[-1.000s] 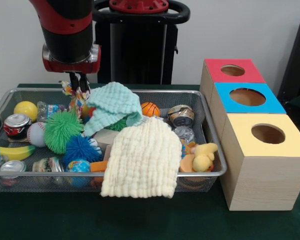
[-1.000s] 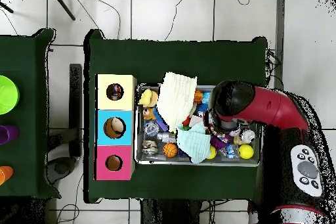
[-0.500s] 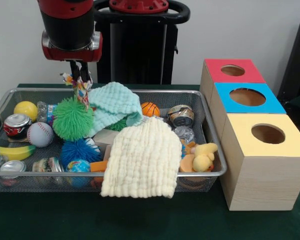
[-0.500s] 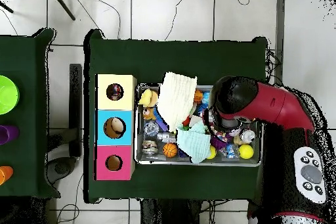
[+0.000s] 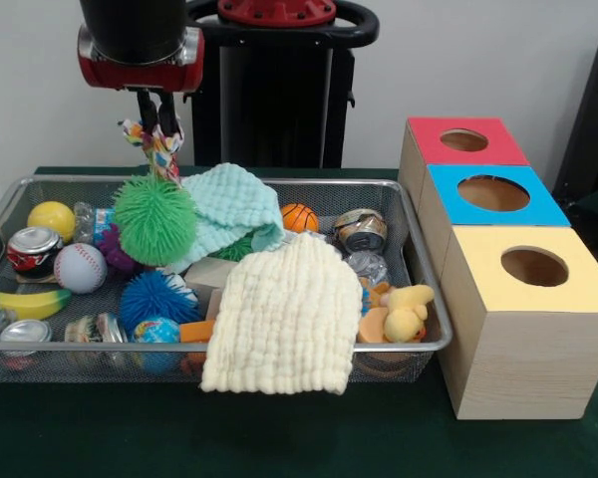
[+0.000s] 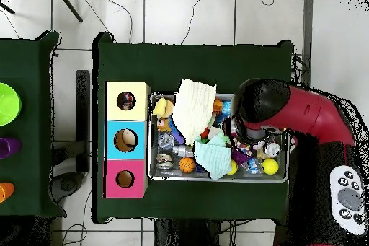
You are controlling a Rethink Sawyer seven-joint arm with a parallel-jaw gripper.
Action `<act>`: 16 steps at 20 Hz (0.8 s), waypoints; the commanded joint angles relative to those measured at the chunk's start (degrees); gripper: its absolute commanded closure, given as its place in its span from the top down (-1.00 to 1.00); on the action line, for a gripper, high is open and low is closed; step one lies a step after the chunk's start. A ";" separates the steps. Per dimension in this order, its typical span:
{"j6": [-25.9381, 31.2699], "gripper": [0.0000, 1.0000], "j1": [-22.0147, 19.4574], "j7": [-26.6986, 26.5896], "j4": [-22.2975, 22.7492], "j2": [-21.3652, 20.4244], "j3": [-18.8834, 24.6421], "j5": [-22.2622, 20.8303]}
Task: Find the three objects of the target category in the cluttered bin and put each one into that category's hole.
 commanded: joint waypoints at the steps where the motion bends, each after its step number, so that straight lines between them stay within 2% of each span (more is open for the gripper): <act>1: 6.42 -1.00 0.26 6.09 0.47 -1.83 1.65 1.52; 10: 8.08 -1.00 0.34 6.01 -0.47 -2.31 1.82 1.29; 16: 6.92 -1.00 0.15 5.95 1.69 -3.47 1.76 1.84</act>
